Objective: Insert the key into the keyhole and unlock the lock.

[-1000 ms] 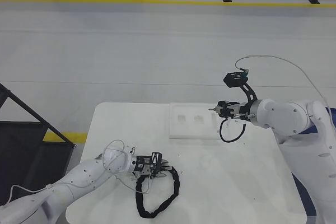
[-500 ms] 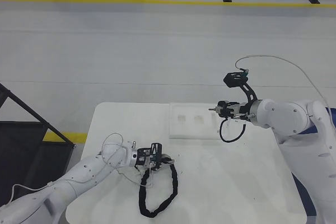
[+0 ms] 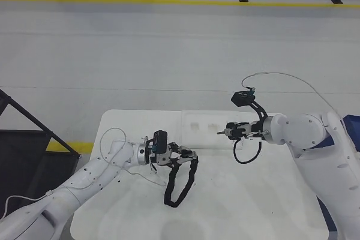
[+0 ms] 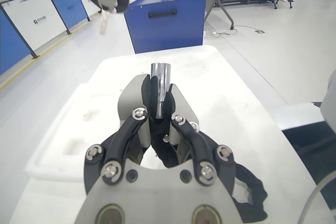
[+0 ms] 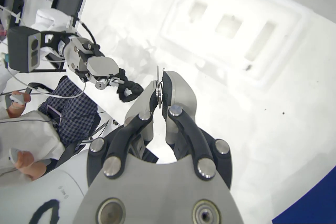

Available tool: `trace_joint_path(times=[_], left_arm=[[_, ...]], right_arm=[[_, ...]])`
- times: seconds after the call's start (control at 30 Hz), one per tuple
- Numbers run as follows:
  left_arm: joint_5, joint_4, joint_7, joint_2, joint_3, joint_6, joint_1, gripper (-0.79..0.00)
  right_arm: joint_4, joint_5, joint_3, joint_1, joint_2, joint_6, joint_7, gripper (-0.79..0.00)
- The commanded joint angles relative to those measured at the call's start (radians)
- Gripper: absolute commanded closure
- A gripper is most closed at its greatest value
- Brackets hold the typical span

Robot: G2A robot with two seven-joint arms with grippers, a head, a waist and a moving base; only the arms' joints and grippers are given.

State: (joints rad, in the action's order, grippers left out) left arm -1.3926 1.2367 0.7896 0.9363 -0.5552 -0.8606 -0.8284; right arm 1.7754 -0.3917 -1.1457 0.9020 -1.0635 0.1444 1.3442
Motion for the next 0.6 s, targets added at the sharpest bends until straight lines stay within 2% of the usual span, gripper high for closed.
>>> trace_joint_path(times=[0.0, 0.17, 0.33, 0.57], left_arm=[[-0.004, 0.001, 0.007, 0.008, 0.000, -0.005, 0.011, 0.000], [-0.013, -0.013, 0.050, 0.037, 0.018, -0.013, 0.028, 0.000], [-0.051, -0.069, 0.166, 0.078, 0.057, -0.004, 0.047, 0.000], [-0.104, -0.124, 0.256, 0.127, 0.129, 0.086, 0.107, 0.000]], right_arm=[[0.003, 0.018, 0.000, 0.005, 0.002, -0.002, 0.026, 0.000], [0.060, 0.042, -0.056, 0.037, 0.017, 0.015, 0.057, 0.000], [0.162, 0.092, -0.130, 0.081, 0.034, 0.019, 0.112, 0.000], [0.237, 0.128, -0.159, 0.105, 0.049, -0.002, 0.168, 0.000]])
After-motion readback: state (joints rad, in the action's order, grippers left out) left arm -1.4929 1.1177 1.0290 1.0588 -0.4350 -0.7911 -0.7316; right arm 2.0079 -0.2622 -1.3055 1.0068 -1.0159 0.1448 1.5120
